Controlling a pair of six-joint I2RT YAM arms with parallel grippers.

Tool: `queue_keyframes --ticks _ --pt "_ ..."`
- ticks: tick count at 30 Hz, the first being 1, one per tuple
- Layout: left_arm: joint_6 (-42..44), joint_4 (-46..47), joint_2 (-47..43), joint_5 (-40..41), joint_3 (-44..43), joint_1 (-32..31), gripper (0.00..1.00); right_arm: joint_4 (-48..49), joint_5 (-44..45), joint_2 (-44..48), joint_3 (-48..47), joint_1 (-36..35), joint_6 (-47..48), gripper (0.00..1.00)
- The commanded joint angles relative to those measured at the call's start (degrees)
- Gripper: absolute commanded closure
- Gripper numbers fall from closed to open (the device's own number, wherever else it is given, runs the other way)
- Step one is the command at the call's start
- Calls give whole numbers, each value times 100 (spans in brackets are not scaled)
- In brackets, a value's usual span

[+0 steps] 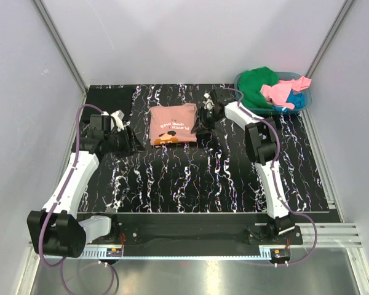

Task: Fold and stack the t-shirts
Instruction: Fold the tshirt

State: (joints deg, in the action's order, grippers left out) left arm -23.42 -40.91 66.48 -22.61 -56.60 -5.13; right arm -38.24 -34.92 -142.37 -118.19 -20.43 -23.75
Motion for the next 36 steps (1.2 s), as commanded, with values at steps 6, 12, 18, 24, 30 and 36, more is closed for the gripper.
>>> queue_keyframes --ticks 6,12,18,24,30,36 --pt "-145 100 -39 73 -53 29 43 502 -130 551 997 -49 -236 97" --pt "-400 398 -30 -94 289 29 43 660 230 1675 2683 293 -43 100" --pt "-585 697 -3 -208 623 29 43 194 914 2880 3872 540 528 88" --pt "-620 891 356 -402 563 29 43 -253 1408 2700 3193 540 775 83" --pt "-611 1119 681 -621 527 29 43 -1070 1688 1722 1128 540 670 82" --pt "-620 1234 1007 -377 509 29 43 -2731 3558 1027 -867 364 731 48"
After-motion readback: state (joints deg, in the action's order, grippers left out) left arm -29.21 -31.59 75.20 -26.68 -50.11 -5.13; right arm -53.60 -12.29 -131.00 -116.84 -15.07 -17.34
